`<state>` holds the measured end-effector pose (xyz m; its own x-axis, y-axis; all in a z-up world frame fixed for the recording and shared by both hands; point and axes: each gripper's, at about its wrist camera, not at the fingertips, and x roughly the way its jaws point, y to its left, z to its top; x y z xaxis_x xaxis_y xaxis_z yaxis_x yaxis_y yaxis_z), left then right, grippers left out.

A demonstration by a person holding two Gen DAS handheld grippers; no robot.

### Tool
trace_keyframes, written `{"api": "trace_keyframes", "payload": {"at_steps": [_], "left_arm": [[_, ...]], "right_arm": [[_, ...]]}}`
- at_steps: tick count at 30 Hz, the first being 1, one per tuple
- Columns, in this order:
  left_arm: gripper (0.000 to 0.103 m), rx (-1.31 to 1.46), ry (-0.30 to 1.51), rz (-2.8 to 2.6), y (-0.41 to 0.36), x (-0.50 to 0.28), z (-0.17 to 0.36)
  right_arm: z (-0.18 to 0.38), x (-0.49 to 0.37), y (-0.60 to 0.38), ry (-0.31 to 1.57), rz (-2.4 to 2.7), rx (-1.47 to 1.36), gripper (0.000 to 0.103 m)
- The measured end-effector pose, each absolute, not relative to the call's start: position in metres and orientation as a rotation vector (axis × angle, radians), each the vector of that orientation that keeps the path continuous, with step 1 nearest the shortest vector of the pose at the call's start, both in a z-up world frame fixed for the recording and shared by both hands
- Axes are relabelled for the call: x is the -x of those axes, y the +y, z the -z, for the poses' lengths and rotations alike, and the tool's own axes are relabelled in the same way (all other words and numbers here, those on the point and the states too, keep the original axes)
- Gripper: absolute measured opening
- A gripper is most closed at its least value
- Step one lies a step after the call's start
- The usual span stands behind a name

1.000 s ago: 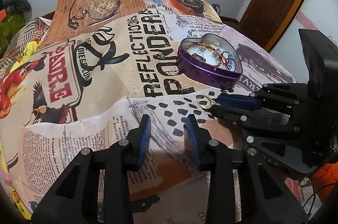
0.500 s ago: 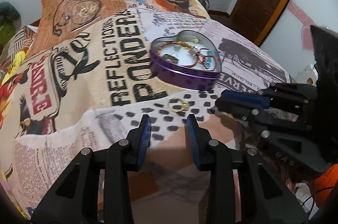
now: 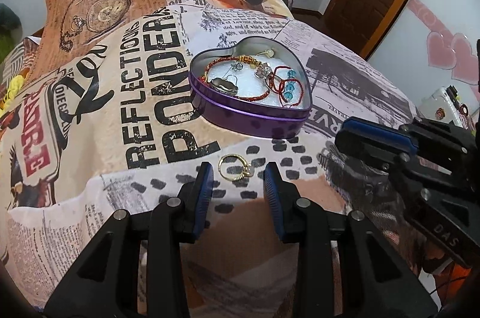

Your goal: Organize jewelry

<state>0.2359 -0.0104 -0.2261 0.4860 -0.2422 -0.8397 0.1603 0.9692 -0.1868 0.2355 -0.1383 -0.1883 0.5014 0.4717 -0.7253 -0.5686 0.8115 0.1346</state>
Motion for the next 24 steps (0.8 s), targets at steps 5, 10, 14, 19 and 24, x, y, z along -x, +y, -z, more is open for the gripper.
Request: {"api": "trace_keyframes", "payload": {"at_steps": [5,10,14,19,24], "left_arm": [[0.034,0.043,1.023,0.23,-0.017,-0.236,0.229],[0.024,0.074,1.012,0.236,-0.011,-0.235,0.229],[0.024,0.073,1.001,0.236,-0.011,-0.233,0.227],[0.024,0.038,0.972,0.213,-0.014,-0.227,0.218],[0.024,0.056,0.935,0.197,-0.007,-0.221,0.203]], "right_arm": [[0.19,-0.236,-0.139,0.84,-0.632,0.116,0.008],[0.189,-0.234,-0.142,0.842,-0.623,0.111,0.008],[0.185,-0.235,-0.145,0.836,-0.614,0.108,0.008],[0.178,-0.233,-0.147,0.82,-0.61,0.115,0.008],[0.172,-0.234,-0.148,0.806,-0.6,0.115,0.008]]}}
